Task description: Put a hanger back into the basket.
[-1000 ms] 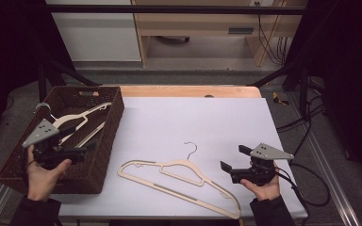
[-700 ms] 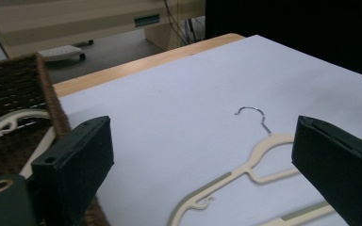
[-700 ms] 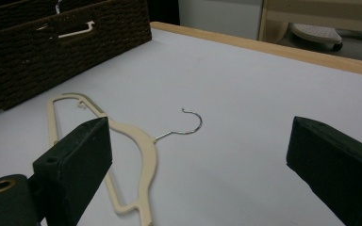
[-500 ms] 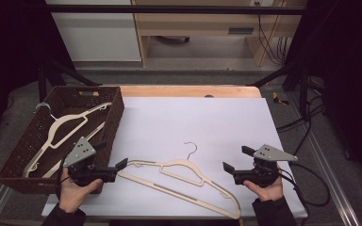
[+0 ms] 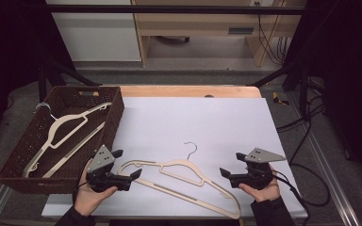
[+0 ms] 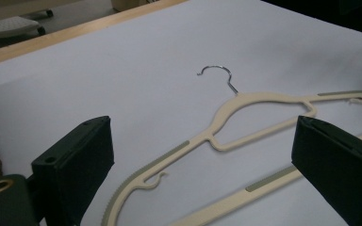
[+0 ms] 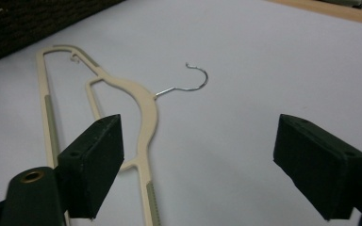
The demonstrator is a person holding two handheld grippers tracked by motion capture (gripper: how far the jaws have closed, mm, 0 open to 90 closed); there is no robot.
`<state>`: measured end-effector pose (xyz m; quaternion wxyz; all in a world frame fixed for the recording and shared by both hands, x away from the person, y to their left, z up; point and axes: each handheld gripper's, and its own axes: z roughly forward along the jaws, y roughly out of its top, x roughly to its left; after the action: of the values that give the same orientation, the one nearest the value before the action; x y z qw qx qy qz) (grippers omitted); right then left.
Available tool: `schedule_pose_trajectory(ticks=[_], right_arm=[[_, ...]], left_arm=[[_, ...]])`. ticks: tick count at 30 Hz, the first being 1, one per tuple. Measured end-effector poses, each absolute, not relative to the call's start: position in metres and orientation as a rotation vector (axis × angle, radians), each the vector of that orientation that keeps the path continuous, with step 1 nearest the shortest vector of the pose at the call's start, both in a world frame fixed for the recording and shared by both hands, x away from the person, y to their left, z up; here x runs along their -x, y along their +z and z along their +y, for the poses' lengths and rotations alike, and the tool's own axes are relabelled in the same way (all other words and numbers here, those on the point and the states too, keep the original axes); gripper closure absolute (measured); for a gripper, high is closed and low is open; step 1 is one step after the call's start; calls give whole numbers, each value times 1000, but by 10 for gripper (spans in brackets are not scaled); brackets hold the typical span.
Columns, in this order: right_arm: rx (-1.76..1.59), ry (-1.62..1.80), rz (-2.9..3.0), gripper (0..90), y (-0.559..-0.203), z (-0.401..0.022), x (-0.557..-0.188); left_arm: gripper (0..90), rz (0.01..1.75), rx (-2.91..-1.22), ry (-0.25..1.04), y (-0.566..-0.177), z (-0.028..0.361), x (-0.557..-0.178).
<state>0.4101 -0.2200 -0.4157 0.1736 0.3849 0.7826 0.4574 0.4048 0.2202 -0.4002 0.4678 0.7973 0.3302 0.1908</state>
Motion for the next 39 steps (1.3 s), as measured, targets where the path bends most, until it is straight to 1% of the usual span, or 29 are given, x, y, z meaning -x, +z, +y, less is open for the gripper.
schedule_pose_trajectory(ticks=[6,16,17,18,22,24,27,30,36,39], right_arm=[[-1070,1186,2346,257,-430,-209,-412],[-1053,996,2519,421,-461,-193,-414],[-1053,996,2519,421,-461,-193,-414],[-1044,955,2548,472,-466,-191,-414],[-1029,942,2583,528,-471,-187,-413],[-1017,937,2579,585,-471,-187,-411],[-983,906,2585,632,-470,-186,-408],[-1004,880,2602,700,-468,-182,-404],[-990,845,2613,779,-467,-177,-403],[-961,842,2631,787,-466,-177,-403]], left_arm=[[60,819,-1987,461,-410,216,-407],[60,828,-1987,455,-412,219,-408],[60,828,-1987,455,-412,219,-408],[60,829,-1989,453,-413,219,-408],[61,827,-1998,451,-414,217,-408],[61,825,-1999,448,-414,217,-408],[61,828,-1996,447,-414,217,-408],[61,828,-1993,445,-414,217,-408],[61,831,-1988,438,-414,218,-409],[61,833,-1982,429,-414,218,-411]])
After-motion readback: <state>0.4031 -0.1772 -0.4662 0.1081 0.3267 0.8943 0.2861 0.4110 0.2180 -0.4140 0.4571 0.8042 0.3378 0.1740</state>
